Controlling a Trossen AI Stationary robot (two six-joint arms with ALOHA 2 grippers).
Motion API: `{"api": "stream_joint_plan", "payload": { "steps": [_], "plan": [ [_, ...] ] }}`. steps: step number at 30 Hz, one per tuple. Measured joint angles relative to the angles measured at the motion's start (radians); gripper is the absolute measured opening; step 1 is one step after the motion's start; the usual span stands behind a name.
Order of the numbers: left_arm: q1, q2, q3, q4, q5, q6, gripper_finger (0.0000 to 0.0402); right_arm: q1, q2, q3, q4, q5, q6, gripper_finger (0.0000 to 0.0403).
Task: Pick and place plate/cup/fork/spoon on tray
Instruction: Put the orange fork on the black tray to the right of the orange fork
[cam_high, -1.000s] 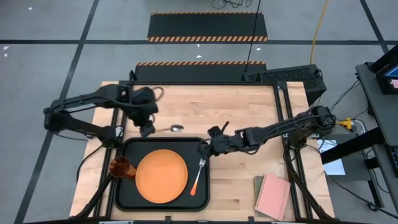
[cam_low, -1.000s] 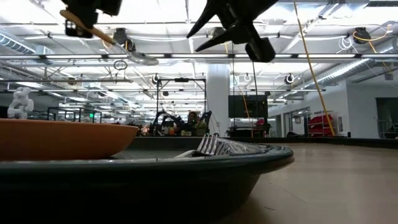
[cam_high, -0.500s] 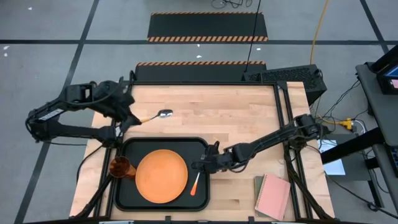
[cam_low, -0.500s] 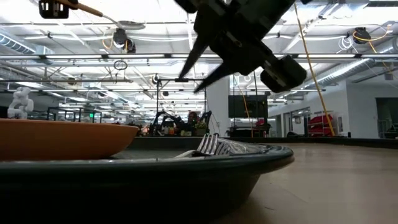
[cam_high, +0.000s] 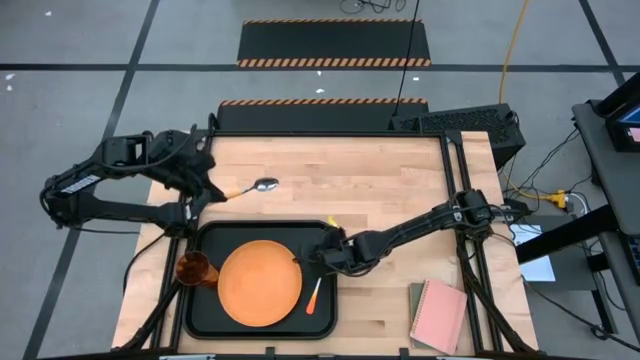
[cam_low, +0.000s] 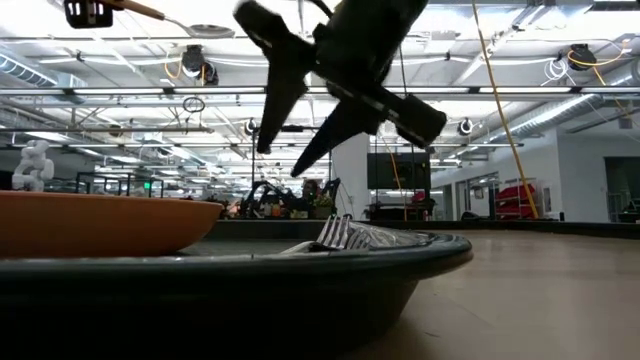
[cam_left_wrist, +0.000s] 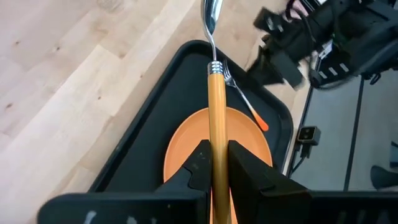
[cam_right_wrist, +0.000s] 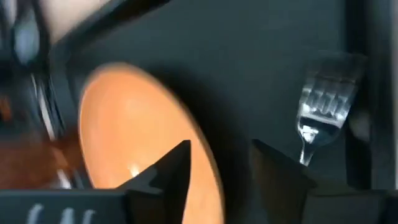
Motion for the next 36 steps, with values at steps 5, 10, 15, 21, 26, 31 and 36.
{"api": "stream_joint_plan", "payload": {
  "steps": [5, 10, 15, 21, 26, 31, 36],
  "plan": [
    [-0.013, 0.0, 0.0, -0.001, 0.001, 0.016, 0.0031, -0.005, 0.0, 0.0, -0.047, 0.005, 0.156, 0.02],
    [-0.018, 0.0, 0.0, -0.001, 0.001, 0.034, 0.0031, -0.003, 0.0, 0.0, -0.046, -0.146, 0.091, 0.0233],
    [-0.018, 0.0, 0.0, -0.001, -0.011, 0.044, 0.0031, 0.008, 0.0, -0.001, -0.139, -0.208, 0.119, 0.0237],
    [-0.018, 0.0, 0.0, 0.0, -0.011, 0.044, 0.0031, 0.004, 0.013, -0.001, -0.067, -0.211, 0.103, 0.0219],
    [-0.018, 0.0, 0.0, 0.002, -0.022, 0.037, 0.0031, 0.002, 0.062, 0.0, -0.022, -0.216, 0.106, 0.0205],
    [-0.018, 0.0, 0.0, 0.002, -0.029, 0.033, 0.0031, -0.001, 0.095, -0.001, -0.011, -0.236, 0.094, 0.0201],
    [-0.018, 0.0, 0.0, 0.002, -0.029, 0.036, 0.0031, -0.012, 0.108, 0.0, -0.003, -0.237, 0.064, 0.02]
  ]
}}
